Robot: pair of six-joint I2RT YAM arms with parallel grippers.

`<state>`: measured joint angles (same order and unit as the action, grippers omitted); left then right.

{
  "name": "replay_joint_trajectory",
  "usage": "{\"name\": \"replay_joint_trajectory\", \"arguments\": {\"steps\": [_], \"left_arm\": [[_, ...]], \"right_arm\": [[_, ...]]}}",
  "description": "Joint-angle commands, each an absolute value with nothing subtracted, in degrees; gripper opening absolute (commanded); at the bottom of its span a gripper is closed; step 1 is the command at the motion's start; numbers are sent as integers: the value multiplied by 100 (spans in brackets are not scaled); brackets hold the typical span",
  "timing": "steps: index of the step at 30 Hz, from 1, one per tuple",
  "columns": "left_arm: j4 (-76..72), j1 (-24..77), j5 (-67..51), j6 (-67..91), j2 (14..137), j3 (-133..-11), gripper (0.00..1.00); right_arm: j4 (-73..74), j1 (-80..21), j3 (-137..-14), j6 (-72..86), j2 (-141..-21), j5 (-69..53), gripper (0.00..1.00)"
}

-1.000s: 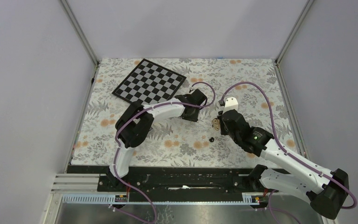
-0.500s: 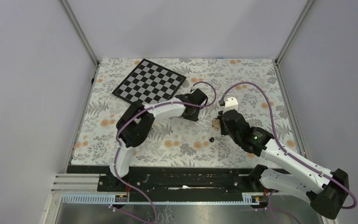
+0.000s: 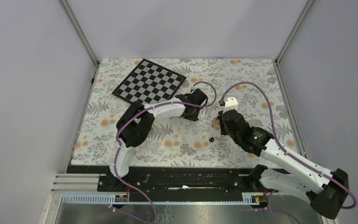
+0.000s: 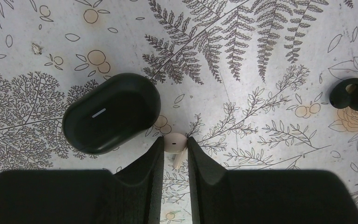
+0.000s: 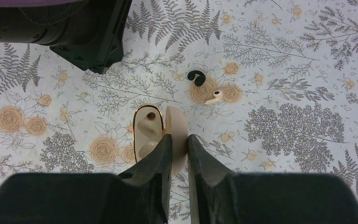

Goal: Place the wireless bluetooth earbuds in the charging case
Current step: Pick up the earbud from the center of the board.

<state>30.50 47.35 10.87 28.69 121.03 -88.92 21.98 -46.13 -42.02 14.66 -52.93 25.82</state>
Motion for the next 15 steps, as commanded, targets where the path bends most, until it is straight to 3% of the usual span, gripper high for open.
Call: {"name": "replay_joint_trajectory", "arguments": {"steps": [1, 15], "left_arm": [[2962, 4755, 1106, 2804, 12070, -9025, 22], [2962, 4754, 1132, 2722, 11667, -9033, 21]], "right_arm": [[2116, -4667, -4248, 1538, -5254, 2566, 0], [2115, -4669, -4229, 1555, -5234, 2584, 0]]}}
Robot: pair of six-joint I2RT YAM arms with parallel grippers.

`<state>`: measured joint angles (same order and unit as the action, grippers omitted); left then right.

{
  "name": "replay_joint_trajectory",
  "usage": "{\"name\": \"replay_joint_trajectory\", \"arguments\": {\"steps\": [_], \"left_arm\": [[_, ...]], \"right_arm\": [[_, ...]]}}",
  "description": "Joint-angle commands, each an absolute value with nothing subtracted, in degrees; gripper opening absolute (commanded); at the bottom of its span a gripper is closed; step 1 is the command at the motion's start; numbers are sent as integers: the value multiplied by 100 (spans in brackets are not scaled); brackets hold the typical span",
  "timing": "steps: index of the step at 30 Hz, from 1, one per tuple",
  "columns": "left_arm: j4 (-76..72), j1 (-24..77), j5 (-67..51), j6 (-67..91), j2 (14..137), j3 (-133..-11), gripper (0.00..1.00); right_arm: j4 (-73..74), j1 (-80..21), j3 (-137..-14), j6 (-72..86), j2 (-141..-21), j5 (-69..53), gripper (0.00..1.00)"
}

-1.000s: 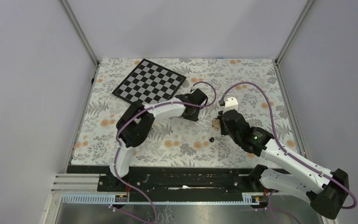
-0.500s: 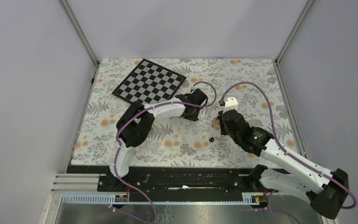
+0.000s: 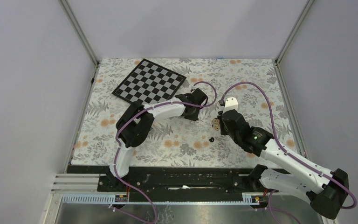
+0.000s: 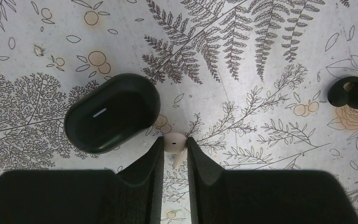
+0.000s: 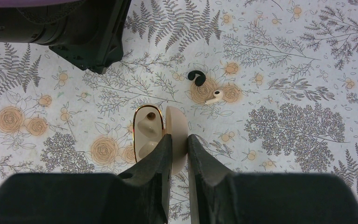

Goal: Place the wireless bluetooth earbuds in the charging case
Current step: Pick up the earbud from the center of the board.

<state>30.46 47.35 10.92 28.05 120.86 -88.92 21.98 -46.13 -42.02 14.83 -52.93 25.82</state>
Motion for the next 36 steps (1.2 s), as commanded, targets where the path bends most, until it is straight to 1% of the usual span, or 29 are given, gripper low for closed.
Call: {"name": "replay_joint_trajectory", "arguments": {"steps": [1, 11, 22, 26, 32, 36], "left_arm": [[2962, 4753, 1134, 2724, 11654, -9040, 20], [2918, 4755, 1054, 2733, 11297, -8993, 21], [2730, 4738, 1168, 2615, 10375, -8669, 22], [2516, 4729, 1108, 2548, 9975, -8414, 22], [2133, 4712, 1000, 2495, 9317, -7936, 23], [1841, 4710, 788, 2480, 8948, -7667, 24]], "right_arm": [[2113, -4667, -4228, 1553, -5229, 2584, 0], [2146, -4667, -4211, 1669, -5306, 2621, 0], [2288, -4654, -4537, 1914, -6245, 2181, 0], [2288, -4513, -4817, 1886, -6626, 1696, 0], [2149, -3631, -5092, 1850, -6902, 277, 0], [2145, -3370, -5356, 1780, -7067, -391, 0]]}}
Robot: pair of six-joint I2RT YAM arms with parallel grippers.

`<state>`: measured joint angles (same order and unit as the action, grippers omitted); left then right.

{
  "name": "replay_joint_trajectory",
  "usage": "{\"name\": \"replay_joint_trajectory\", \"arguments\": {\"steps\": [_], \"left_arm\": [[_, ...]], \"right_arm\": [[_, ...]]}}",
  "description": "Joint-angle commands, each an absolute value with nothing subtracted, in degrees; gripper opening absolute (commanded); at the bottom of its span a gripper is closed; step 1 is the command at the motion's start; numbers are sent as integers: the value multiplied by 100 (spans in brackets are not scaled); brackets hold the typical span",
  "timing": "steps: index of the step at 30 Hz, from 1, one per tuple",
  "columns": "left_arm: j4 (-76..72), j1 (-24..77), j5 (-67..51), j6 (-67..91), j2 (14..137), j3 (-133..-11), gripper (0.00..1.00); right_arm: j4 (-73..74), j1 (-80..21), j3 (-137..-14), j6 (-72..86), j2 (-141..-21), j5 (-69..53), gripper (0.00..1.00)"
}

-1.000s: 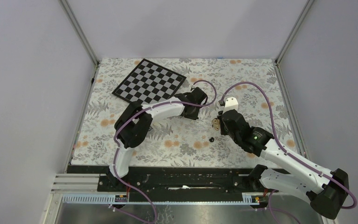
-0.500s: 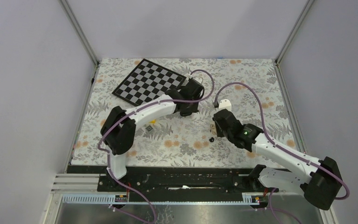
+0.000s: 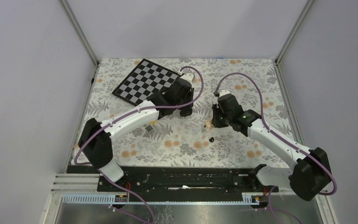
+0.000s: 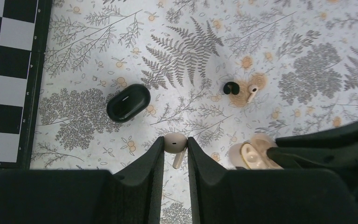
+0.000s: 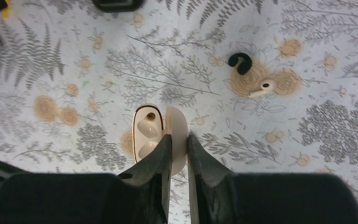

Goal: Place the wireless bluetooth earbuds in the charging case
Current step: Pick up the earbud from the center of the board, then place the earbud in the charging case.

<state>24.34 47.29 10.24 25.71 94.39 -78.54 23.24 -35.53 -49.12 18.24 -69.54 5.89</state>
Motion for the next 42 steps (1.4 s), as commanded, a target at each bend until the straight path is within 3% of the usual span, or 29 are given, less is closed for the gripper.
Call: {"name": "replay_joint_trajectory", "arguments": {"steps": [1, 14, 42], "left_arm": [[1764, 4711, 718, 2471, 8864, -7608, 24], [579, 4704, -528, 2610, 8201, -6806, 25], [220, 4699, -1062, 2114, 7883, -6350, 25]], "right_arm": [[2147, -3333, -5405, 1779, -7116, -531, 0], [1936, -3271, -5867, 2048, -7515, -1184, 0], [1656, -3047, -5897, 3263, -7445, -2070, 0]]}}
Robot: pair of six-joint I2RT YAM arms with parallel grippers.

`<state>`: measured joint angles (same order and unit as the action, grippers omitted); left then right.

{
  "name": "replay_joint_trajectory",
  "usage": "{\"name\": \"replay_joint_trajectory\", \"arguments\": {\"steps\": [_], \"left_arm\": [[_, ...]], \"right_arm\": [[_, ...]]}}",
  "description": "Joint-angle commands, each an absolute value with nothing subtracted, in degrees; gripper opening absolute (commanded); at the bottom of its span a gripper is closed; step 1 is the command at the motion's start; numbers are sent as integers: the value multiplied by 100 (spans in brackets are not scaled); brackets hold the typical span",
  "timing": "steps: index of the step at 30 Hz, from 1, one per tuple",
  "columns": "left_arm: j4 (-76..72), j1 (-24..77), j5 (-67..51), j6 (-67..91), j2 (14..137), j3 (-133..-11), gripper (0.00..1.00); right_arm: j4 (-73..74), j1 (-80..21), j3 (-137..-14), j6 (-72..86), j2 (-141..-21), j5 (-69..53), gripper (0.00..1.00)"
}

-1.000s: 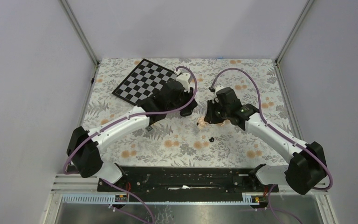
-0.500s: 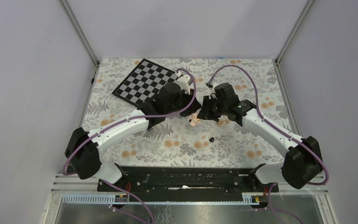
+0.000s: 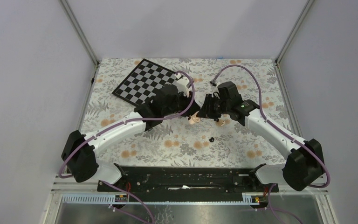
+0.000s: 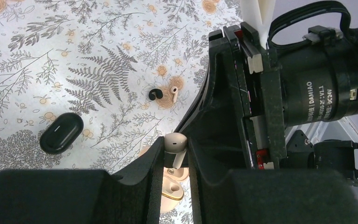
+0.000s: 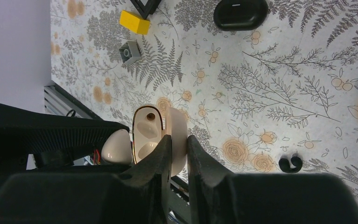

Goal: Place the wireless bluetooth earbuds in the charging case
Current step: Place the earbud in the charging case.

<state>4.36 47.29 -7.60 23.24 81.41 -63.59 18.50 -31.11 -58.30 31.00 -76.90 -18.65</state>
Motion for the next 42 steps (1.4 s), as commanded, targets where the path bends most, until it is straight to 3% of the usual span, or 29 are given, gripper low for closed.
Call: {"name": "replay_joint_trajectory", "arguments": {"steps": [1, 42], "left_arm": [[253, 4697, -1109, 2096, 7907, -6354, 25], [800, 4694, -1502, 1647, 8158, -6288, 25]], "right_arm": [[1654, -3042, -5905, 3267, -7450, -2088, 0], [1659, -2777, -5886, 3231, -7242, -2204, 0]]}}
